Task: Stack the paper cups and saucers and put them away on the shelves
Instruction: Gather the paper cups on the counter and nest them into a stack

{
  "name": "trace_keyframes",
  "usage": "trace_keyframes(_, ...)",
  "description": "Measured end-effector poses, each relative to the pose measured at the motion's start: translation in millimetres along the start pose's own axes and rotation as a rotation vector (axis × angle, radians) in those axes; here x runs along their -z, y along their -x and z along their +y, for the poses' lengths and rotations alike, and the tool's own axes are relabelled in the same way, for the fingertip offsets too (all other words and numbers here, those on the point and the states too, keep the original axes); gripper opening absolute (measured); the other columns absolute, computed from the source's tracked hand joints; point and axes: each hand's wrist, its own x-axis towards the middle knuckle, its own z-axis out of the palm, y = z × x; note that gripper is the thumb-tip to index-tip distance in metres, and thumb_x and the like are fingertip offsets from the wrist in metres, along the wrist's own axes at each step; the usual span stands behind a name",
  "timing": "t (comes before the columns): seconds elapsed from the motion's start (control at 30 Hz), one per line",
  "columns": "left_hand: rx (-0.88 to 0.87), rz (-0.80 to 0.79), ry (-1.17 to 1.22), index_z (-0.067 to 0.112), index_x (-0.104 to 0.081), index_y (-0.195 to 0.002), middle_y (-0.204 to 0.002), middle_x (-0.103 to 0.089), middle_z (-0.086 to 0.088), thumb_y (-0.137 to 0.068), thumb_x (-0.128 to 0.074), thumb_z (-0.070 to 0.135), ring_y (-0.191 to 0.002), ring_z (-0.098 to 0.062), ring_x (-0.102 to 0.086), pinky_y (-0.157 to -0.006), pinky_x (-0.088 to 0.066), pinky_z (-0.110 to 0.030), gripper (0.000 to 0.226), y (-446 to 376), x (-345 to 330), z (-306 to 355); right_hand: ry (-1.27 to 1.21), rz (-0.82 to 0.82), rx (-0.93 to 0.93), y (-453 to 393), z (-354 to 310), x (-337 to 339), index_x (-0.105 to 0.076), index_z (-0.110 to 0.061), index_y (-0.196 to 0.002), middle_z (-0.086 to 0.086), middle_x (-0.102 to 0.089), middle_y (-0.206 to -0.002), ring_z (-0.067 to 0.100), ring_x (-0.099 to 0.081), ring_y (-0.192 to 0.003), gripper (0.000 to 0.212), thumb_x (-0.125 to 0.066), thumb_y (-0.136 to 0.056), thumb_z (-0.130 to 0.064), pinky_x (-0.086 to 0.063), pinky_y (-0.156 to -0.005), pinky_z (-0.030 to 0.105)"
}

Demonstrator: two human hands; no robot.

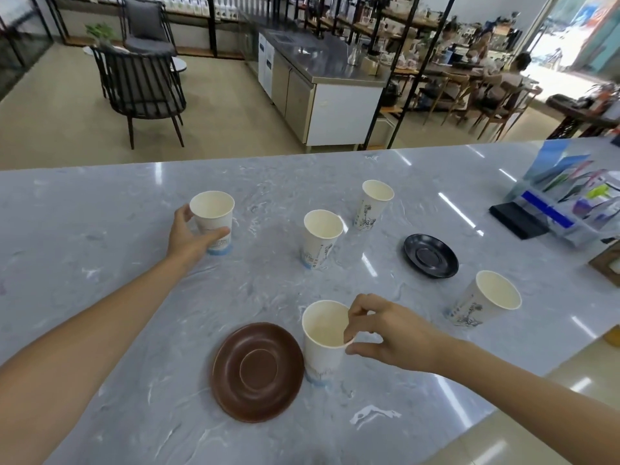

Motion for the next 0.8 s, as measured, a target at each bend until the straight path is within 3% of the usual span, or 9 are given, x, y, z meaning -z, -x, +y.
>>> trace_keyframes(0.1, -0.020, -0.009, -0.004, 0.011, -0.047, -0.141, -0.147, -0.054, -0.008, -0.067, -0.095, 0.019, -0.136, -0.024, -0.051, -0.105, -0.043, -0.033, 0.089, -4.5, -3.5, -1.5, -0.035, -0.026, -0.015, -8.2, 0.8, 4.1, -0.076, -0.025, -0.108, -0.005, -0.059, -0.115, 0.003, -0.050, -0.092, 0.022, -0.075, -0.091, -0.037, -0.053, -0.087, 0.032)
trace_keyframes(0.23, -0.057, -0.033, 0.003, 0.011, -0.052, -0.136, -0.139, -0.059, -0.004, -0.067, -0.095, 0.020, -0.126, -0.018, -0.054, -0.107, -0.047, -0.041, 0.081, -0.8, -3.2, -3.3, -0.123, -0.039, -0.048, -16.8, 2.0, 8.5, -0.076, -0.023, -0.107, -0.005, -0.062, -0.110, 0.011, -0.061, -0.095, 0.021, -0.078, -0.089, -0.032, -0.053, -0.086, 0.026)
trace_keyframes(0.4, -0.113, -0.181, -0.016, 0.013, -0.053, -0.136, -0.138, -0.061, -0.005, -0.071, -0.093, 0.020, -0.128, -0.024, -0.057, -0.108, -0.049, -0.047, 0.076, 20.6, 5.1, 6.1, -0.206, 0.006, -0.068, -23.2, 1.4, 16.0, -0.077, -0.019, -0.100, -0.005, -0.065, -0.101, 0.011, -0.063, -0.085, 0.020, -0.082, -0.085, -0.031, -0.055, -0.078, 0.028)
trace_keyframes(0.47, -0.169, -0.252, -0.061, 0.016, -0.053, -0.135, -0.134, -0.063, -0.004, -0.071, -0.093, 0.021, -0.120, -0.020, -0.061, -0.100, -0.053, -0.044, 0.075, 36.1, 10.6, 12.4, -0.249, 0.025, -0.070, -23.8, 0.5, 23.1, -0.076, -0.020, -0.093, -0.009, -0.065, -0.094, 0.009, -0.062, -0.079, 0.017, -0.084, -0.082, -0.030, -0.054, -0.072, 0.022)
trace_keyframes(0.5, -0.218, -0.285, -0.100, 0.023, -0.054, -0.133, -0.128, -0.064, 0.002, -0.070, -0.093, 0.024, -0.115, -0.011, -0.062, -0.095, -0.055, -0.038, 0.075, 45.0, 14.1, 15.8, -0.283, 0.035, -0.083, -23.8, -0.5, 27.4, -0.075, -0.021, -0.090, -0.010, -0.065, -0.091, 0.008, -0.061, -0.076, 0.017, -0.086, -0.080, -0.029, -0.053, -0.069, 0.021)
trace_keyframes(0.6, -0.349, -0.363, -0.199, 0.052, -0.049, -0.122, -0.119, -0.059, 0.028, -0.067, -0.094, 0.032, -0.109, 0.014, -0.057, -0.081, -0.050, -0.019, 0.074, 71.6, 25.7, 29.5, -0.352, 0.093, -0.110, -22.2, -5.4, 43.4, -0.073, -0.021, -0.085, -0.009, -0.067, -0.086, 0.008, -0.061, -0.073, 0.019, -0.087, -0.077, -0.031, -0.055, -0.069, 0.031)
trace_keyframes(0.8, -0.506, -0.369, -0.257, 0.055, -0.047, -0.127, -0.118, -0.053, 0.034, -0.064, -0.089, 0.045, -0.111, 0.007, -0.057, -0.078, -0.049, -0.010, 0.077, 109.2, 44.8, 56.9, -0.474, 0.277, -0.103, -11.4, -20.9, 80.0, -0.077, -0.019, -0.085, -0.010, -0.071, -0.083, 0.010, -0.062, -0.074, 0.024, -0.082, -0.073, -0.039, -0.051, -0.069, 0.036)
